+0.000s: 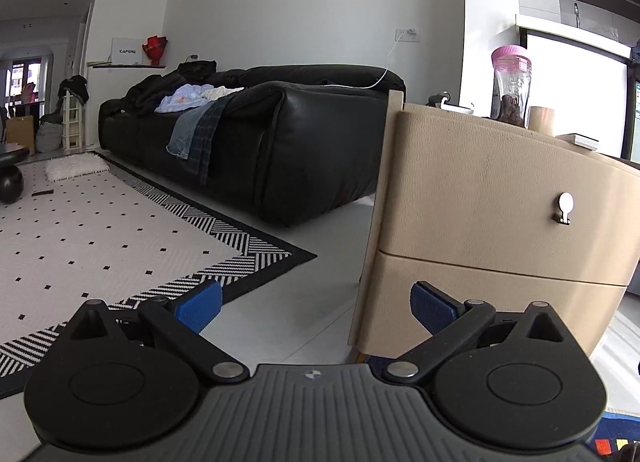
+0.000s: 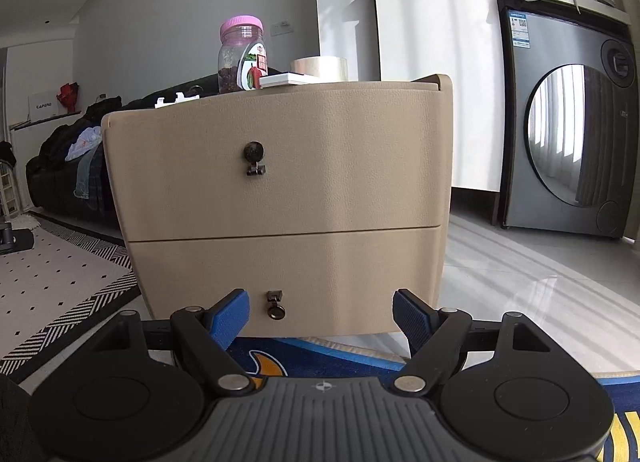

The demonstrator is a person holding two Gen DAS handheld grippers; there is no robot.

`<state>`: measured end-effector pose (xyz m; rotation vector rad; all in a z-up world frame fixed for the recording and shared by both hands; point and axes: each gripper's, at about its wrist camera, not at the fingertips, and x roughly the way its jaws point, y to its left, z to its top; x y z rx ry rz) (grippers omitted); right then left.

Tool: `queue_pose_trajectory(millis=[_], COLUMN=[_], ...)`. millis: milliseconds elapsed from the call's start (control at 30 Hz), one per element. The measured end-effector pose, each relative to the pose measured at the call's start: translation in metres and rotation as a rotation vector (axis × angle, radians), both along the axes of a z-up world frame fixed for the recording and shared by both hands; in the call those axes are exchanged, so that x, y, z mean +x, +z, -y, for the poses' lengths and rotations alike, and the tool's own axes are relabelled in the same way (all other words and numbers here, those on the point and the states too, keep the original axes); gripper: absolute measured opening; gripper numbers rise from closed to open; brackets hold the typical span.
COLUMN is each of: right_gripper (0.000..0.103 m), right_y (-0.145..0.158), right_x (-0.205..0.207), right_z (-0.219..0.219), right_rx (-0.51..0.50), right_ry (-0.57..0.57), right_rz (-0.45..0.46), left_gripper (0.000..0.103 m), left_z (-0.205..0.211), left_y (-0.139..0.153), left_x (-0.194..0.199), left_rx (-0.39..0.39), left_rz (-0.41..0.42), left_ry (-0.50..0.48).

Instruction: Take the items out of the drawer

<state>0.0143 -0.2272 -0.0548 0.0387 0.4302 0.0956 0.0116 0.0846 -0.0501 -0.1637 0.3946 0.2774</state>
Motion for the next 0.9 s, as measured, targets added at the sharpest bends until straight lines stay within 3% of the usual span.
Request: queue_pose_trajectory(millis=[67,133,233,500,633,900], right_gripper=[0.082,0.082,0.082,0.082,0.082,0.082], right_y=[-0.009,-0.012,-0.003,0.017,0.019,0.052], right_x=[0.0,0.007,0.009,0.033,0.035,0.048], right_z=[0.005,0.007,0.006,-0.016,-0.014,-0.017], right_rx=[0.006,0.055,0.131,-0.066,-0.039,-0.063], right_ry=[-0.022,-0.064,-0.094,-0.133,-0.129,-0.183], right_rz=[-0.043,-0.096,-0.066,-0.05,-0.055,-0.002], left_gripper=[0.103,0.103,0.103,0.103,0.103,0.103], left_z=[0.009,0.023,0.043,0.072,0.076,0.083], left_y=[0.0,0.007,0.018,0.031,0.04,0.071], left_x=[0.008,0.013,0.019,0.035,0.047,0.049], left_rx=[-0.022,-0.034,-0.035,0.02,0.071,0.074], left_rz=[-0.033,-0.001,0.015,-0.008,-0.042,0.049], left_ry=[-0.007,-0.046,-0.098,-0.174,-0.202,-0.218])
